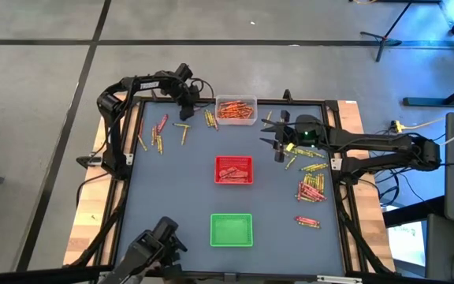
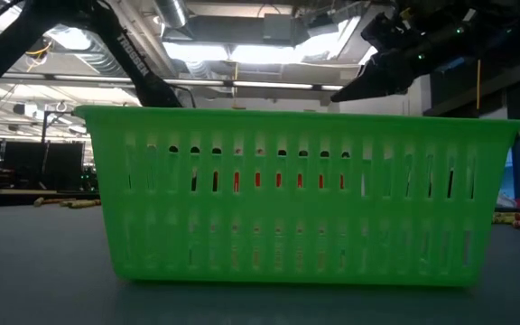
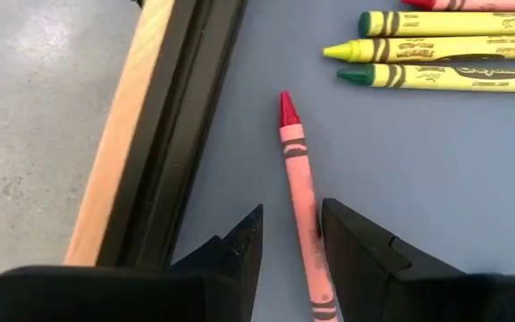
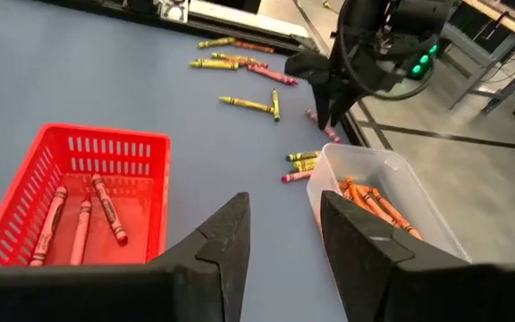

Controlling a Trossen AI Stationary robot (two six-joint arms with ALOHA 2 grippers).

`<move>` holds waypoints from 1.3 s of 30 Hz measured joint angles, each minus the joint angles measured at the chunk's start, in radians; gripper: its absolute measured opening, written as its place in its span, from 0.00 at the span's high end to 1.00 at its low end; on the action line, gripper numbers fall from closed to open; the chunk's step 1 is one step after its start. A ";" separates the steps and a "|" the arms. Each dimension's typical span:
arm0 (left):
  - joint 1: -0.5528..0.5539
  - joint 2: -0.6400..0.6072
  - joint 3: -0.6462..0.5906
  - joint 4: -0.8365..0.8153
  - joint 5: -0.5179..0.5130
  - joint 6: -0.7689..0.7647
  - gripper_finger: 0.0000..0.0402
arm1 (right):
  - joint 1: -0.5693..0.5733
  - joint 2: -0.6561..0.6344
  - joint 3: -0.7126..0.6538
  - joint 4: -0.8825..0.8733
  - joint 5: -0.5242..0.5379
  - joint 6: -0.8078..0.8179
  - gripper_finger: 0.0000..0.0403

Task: Sort crayons
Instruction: Put the red crayon into the red bin

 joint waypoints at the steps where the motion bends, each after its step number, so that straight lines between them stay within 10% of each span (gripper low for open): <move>1: 0.000 0.000 0.000 -0.001 0.000 0.002 0.75 | 0.000 0.007 0.000 -0.001 0.000 0.000 0.66; 25: -0.021 0.003 0.002 -0.052 -0.054 -0.107 0.98 | 0.000 0.095 0.000 0.128 0.000 -0.035 0.66; 39: -0.283 -0.286 -0.001 -0.075 -0.128 -0.181 0.96 | 0.000 0.095 0.000 0.120 0.003 -0.035 0.66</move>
